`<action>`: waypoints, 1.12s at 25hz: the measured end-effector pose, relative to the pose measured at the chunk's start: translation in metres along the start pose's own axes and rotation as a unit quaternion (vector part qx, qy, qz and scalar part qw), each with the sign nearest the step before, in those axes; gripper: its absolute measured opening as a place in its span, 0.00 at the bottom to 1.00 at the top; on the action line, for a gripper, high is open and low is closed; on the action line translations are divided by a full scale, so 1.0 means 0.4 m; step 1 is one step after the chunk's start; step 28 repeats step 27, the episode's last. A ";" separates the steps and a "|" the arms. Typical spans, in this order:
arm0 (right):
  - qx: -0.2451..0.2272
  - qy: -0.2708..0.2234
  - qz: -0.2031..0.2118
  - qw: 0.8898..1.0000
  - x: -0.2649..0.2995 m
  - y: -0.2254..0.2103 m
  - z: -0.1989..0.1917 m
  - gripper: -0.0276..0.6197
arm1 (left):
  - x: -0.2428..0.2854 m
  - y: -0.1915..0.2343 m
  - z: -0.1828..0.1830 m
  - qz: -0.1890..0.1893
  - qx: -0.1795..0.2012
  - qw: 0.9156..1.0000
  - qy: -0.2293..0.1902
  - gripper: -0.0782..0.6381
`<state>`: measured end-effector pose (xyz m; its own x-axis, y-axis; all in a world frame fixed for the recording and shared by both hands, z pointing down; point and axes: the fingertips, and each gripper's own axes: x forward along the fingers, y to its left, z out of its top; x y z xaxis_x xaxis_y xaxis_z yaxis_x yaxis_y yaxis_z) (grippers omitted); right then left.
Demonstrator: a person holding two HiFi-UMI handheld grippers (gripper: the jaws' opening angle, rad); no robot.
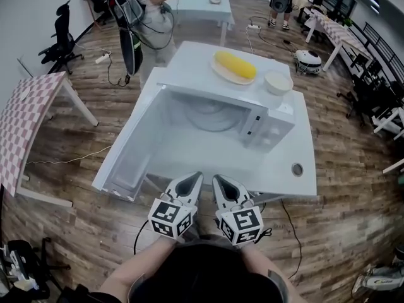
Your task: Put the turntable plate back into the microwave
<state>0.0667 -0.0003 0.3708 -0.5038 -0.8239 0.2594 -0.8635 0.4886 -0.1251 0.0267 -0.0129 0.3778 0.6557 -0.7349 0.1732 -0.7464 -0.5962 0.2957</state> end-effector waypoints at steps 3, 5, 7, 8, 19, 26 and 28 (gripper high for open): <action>0.004 0.000 0.000 1.000 -0.010 0.001 -0.003 0.08 | 0.001 -0.012 -0.008 -0.004 0.001 1.000 0.007 0.13; 0.005 -0.002 0.003 1.000 -0.013 0.004 0.000 0.08 | 0.001 -0.022 -0.009 -0.008 0.005 1.000 0.009 0.13; 0.004 -0.005 0.007 1.000 -0.014 0.011 0.003 0.08 | -0.001 -0.030 -0.008 -0.011 0.009 1.000 0.009 0.13; 0.003 -0.007 0.010 1.000 -0.014 0.016 0.003 0.08 | -0.002 -0.032 -0.009 -0.011 0.011 1.000 0.009 0.13; -0.006 -0.007 0.031 0.999 -0.017 0.059 -0.003 0.08 | -0.020 -0.028 -0.023 -0.007 0.004 1.000 0.013 0.13; 0.007 -0.001 0.029 1.000 -0.012 0.046 -0.016 0.08 | -0.008 -0.019 -0.062 -0.008 -0.018 0.999 0.035 0.13; 0.009 0.000 0.029 1.000 -0.012 0.045 -0.018 0.08 | -0.008 -0.016 -0.067 -0.007 -0.022 0.999 0.038 0.13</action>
